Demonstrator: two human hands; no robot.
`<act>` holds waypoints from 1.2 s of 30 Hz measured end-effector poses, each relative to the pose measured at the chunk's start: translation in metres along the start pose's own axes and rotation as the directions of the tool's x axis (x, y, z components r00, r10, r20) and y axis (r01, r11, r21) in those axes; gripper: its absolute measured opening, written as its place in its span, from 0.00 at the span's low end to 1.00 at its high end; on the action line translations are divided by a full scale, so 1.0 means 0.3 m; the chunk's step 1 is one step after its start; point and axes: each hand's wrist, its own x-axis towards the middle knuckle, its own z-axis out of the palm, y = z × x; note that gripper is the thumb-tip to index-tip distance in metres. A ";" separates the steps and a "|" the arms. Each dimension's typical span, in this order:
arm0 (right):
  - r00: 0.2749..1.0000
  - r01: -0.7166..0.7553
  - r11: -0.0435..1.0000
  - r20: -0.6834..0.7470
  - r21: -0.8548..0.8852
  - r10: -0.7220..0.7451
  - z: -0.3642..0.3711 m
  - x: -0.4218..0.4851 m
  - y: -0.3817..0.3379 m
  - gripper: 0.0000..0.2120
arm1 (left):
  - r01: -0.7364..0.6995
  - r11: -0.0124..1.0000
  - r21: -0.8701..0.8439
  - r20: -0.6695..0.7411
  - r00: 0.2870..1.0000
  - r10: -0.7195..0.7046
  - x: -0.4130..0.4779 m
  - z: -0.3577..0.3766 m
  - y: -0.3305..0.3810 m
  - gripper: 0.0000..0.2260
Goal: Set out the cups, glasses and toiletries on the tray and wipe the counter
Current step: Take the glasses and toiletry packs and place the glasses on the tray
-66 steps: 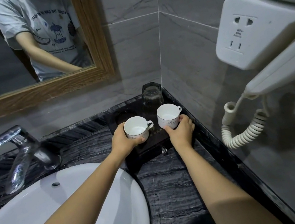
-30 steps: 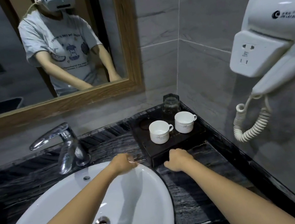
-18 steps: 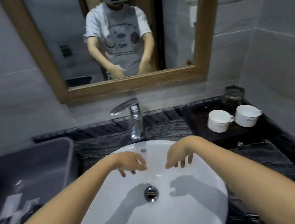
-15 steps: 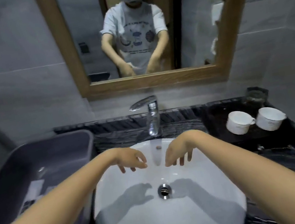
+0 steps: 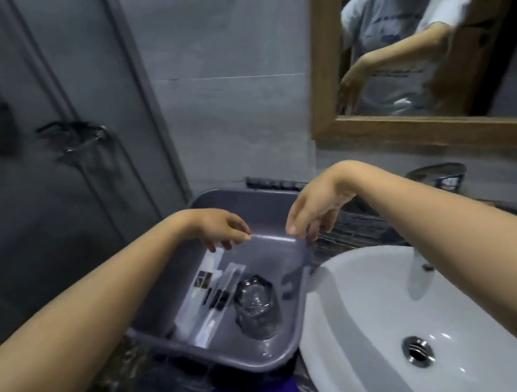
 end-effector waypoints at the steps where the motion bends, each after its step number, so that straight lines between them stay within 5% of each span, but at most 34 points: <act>1: 1.000 0.016 1.000 -0.018 -0.010 -0.016 0.001 0.034 -0.032 0.11 | 0.017 1.000 -0.005 -0.019 1.000 -0.017 -0.002 -0.005 -0.048 0.17; 13: 0.986 0.168 0.948 0.048 -0.270 -0.160 0.245 0.351 -0.157 0.40 | 0.092 0.980 -0.174 -0.219 0.967 -0.129 0.073 0.154 -0.453 0.30; 23: 0.955 0.261 0.915 -0.059 -0.307 -0.292 0.381 0.389 -0.056 0.47 | 0.305 0.935 -0.178 -0.234 0.910 -0.342 0.205 0.281 -0.462 0.48; 36: 0.897 0.318 0.891 -0.201 -0.324 -0.393 0.406 0.391 -0.030 0.43 | 0.345 0.888 -0.303 -0.301 0.850 -0.433 0.256 0.359 -0.425 0.34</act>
